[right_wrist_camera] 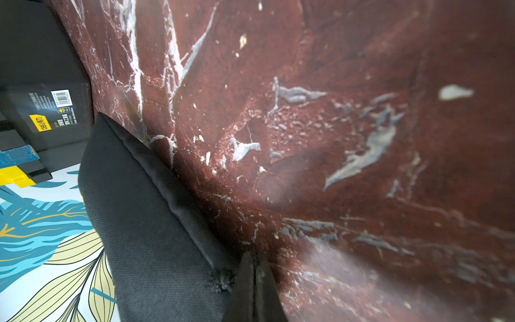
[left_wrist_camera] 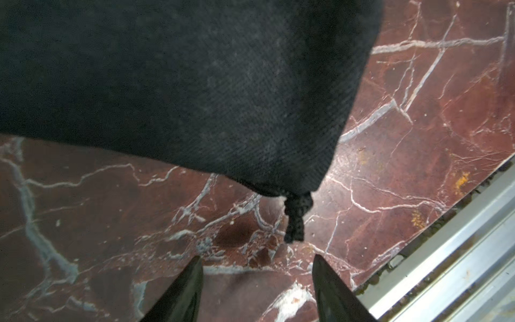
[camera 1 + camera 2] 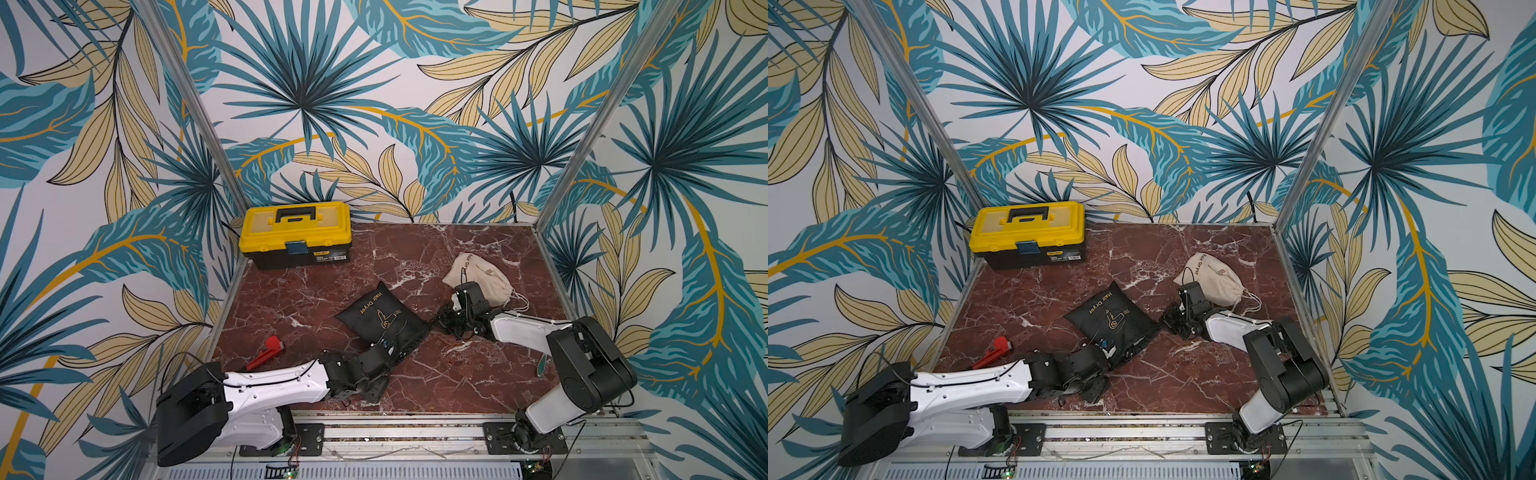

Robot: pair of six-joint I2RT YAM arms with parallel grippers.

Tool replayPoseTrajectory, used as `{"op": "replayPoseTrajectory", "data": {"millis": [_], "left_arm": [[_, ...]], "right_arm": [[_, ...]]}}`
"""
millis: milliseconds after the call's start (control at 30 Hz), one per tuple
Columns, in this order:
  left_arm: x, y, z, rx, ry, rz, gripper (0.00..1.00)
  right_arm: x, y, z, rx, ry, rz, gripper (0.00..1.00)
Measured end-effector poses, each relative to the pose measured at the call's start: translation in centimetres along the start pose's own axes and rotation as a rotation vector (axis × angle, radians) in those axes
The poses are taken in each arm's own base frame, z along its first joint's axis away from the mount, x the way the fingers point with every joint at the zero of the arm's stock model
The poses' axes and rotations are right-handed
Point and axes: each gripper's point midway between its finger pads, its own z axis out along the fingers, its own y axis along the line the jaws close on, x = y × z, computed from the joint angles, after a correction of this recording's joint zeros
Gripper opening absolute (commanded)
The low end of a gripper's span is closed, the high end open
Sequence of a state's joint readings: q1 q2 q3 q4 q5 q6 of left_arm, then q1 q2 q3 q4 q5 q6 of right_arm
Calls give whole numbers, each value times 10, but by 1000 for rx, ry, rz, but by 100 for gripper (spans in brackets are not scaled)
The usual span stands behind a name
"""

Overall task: Pack away hair dryers
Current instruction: Pull the drawstrings on both sides of the drawstring bag.

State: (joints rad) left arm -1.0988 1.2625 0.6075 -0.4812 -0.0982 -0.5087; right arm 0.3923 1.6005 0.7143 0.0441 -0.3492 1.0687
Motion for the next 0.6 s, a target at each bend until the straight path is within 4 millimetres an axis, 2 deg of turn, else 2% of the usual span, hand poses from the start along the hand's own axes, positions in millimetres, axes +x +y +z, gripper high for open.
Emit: {"op": "replayPoseTrajectory", "data": {"millis": [233,400,600], "left_arm": [[-22,-12,-6,36,-63,22,52],[-29,-16,-3,37,-66,38,35],[-28,-16,6,20,-45,56,19]], "right_arm": [[-1,1,0,-4,-2,0,0],[-1,1,0,-5,-3,0,0],[-2,0,0,-7,-5,3,0]]}}
